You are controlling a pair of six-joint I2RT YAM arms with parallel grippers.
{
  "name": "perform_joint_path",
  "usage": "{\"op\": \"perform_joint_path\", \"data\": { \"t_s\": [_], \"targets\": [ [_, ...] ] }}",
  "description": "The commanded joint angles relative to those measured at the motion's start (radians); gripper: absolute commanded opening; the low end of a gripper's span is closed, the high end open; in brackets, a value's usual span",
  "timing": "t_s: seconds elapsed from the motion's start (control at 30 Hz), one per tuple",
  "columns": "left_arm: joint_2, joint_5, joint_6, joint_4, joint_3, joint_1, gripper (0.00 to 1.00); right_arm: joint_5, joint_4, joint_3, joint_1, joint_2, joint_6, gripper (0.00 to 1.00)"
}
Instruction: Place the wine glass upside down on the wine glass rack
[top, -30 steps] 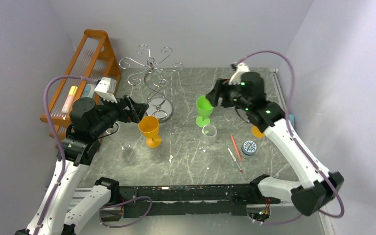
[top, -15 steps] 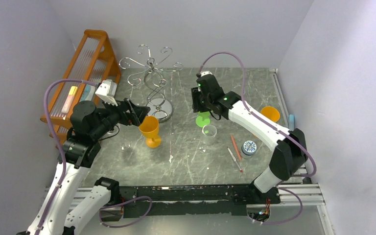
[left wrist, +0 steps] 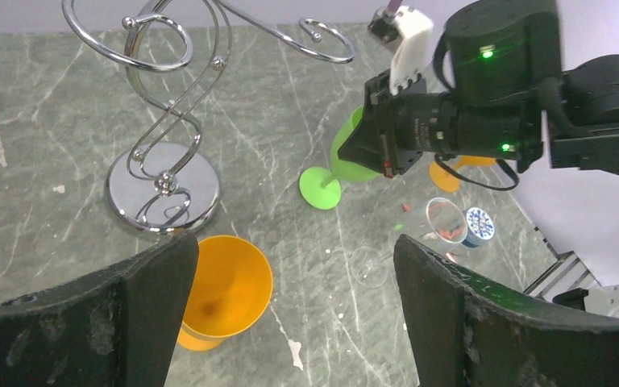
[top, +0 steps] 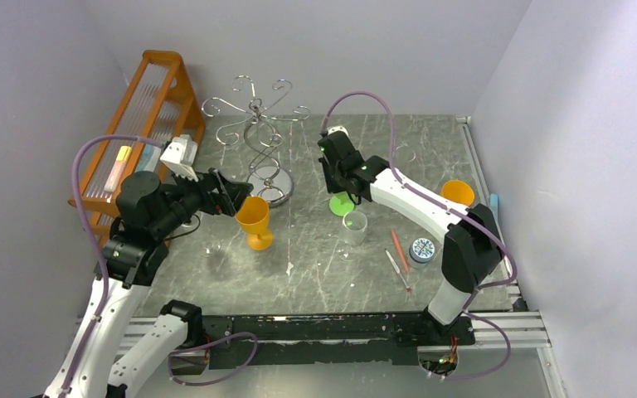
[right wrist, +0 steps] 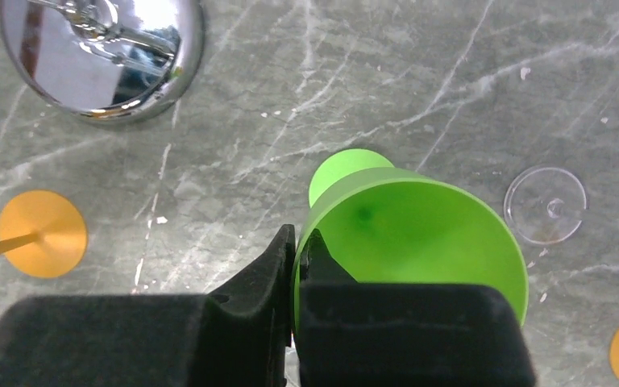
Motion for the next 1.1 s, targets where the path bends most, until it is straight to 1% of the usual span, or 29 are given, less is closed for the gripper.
{"op": "perform_joint_path", "data": {
  "t_s": [0.0, 0.07, 0.13, 0.23, 0.33, 0.4, 0.5, 0.53, 0.63, 0.7, 0.77, 0.8, 0.83, 0.9, 0.97, 1.07],
  "targets": [
    [0.068, -0.027, 0.045, -0.128, 0.106, 0.009, 0.93, 0.025, 0.098, -0.019, 0.027, -0.093, -0.055, 0.00],
    [0.108, -0.047, 0.050, -0.179, 0.179, 0.009, 0.92, -0.009, 0.166, -0.060, 0.032, -0.158, -0.066, 0.00],
    [0.137, -0.030, 0.040, -0.199, 0.245, 0.010, 0.92, -0.039, 0.246, -0.113, 0.032, -0.236, -0.058, 0.00],
    [0.155, 0.036, -0.003, -0.169, 0.284, 0.010, 0.94, -0.051, 0.366, -0.202, 0.031, -0.380, -0.033, 0.00],
    [0.177, 0.141, -0.080, -0.109, 0.308, 0.009, 0.94, -0.026, 0.491, -0.293, 0.032, -0.518, -0.009, 0.00],
    [0.188, 0.212, -0.143, -0.045, 0.310, 0.009, 0.94, -0.009, 0.574, -0.356, 0.032, -0.607, 0.011, 0.00],
    [0.200, 0.299, -0.275, 0.105, 0.295, 0.009, 0.95, -0.001, 0.687, -0.450, 0.031, -0.725, 0.036, 0.00],
    [0.205, 0.323, -0.323, 0.184, 0.287, 0.009, 0.96, -0.001, 0.715, -0.468, 0.031, -0.754, 0.044, 0.00],
    [0.244, 0.356, -0.474, 0.309, 0.287, 0.007, 0.96, -0.005, 0.812, -0.518, 0.032, -0.832, 0.069, 0.00],
    [0.273, 0.353, -0.562, 0.379, 0.289, -0.005, 0.95, -0.011, 0.886, -0.553, 0.032, -0.874, 0.086, 0.00],
    [0.308, 0.337, -0.678, 0.530, 0.259, -0.038, 0.95, -0.009, 0.969, -0.589, 0.032, -0.916, 0.103, 0.00],
    [0.338, 0.342, -0.704, 0.562, 0.273, -0.052, 0.94, -0.003, 1.007, -0.603, 0.032, -0.928, 0.115, 0.00],
    [0.378, 0.346, -0.713, 0.562, 0.303, -0.069, 0.93, 0.006, 1.053, -0.618, 0.032, -0.938, 0.124, 0.00],
    [0.441, 0.315, -0.697, 0.549, 0.366, -0.131, 0.92, 0.018, 1.091, -0.624, 0.032, -0.947, 0.139, 0.00],
    [0.481, 0.242, -0.672, 0.527, 0.413, -0.204, 0.92, 0.019, 1.122, -0.621, 0.032, -0.946, 0.157, 0.00],
    [0.524, 0.153, -0.677, 0.509, 0.457, -0.273, 0.93, 0.012, 1.190, -0.630, 0.032, -0.942, 0.194, 0.00]
  ]
}}
